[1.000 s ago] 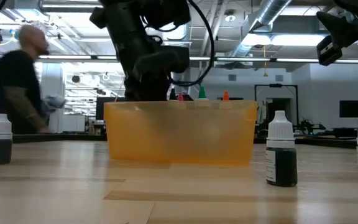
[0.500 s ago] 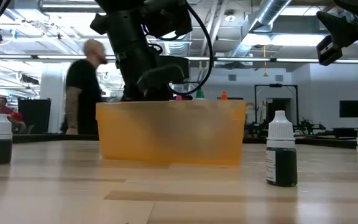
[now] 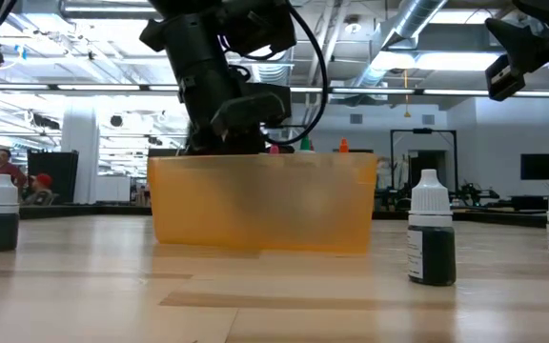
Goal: Pick & Place food coloring
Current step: Put the top small black food coloring bottle into the orange bin, then put the small black food coloring bottle into the orange bin
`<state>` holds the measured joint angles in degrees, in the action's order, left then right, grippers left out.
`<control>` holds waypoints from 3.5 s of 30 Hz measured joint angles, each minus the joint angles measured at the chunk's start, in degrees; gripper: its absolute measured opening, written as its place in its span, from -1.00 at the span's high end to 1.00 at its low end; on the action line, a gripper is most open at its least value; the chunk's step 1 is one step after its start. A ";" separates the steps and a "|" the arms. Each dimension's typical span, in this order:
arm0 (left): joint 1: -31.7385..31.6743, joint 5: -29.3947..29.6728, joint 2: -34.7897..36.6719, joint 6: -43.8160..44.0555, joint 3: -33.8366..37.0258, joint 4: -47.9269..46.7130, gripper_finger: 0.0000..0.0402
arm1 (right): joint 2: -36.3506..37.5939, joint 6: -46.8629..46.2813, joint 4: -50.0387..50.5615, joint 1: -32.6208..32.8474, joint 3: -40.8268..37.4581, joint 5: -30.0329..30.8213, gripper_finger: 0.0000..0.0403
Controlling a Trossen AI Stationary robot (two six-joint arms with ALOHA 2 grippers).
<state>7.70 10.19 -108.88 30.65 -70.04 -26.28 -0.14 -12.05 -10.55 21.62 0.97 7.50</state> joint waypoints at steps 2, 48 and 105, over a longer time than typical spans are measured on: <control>0.00 -0.75 0.02 -0.17 -0.32 -0.04 0.58 | 0.00 0.00 -0.02 -0.02 0.00 0.01 0.42; 9.96 -5.81 20.06 28.34 -0.57 -26.42 0.28 | 0.00 -0.94 -0.23 -0.02 0.00 -0.02 0.42; 26.82 -0.07 8.72 77.40 6.65 -21.21 -0.18 | -0.02 -1.56 0.04 0.01 -0.02 -0.50 0.42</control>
<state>34.52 10.12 -100.16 108.05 -63.40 -47.49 -0.16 -13.62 -10.51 21.63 0.95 7.01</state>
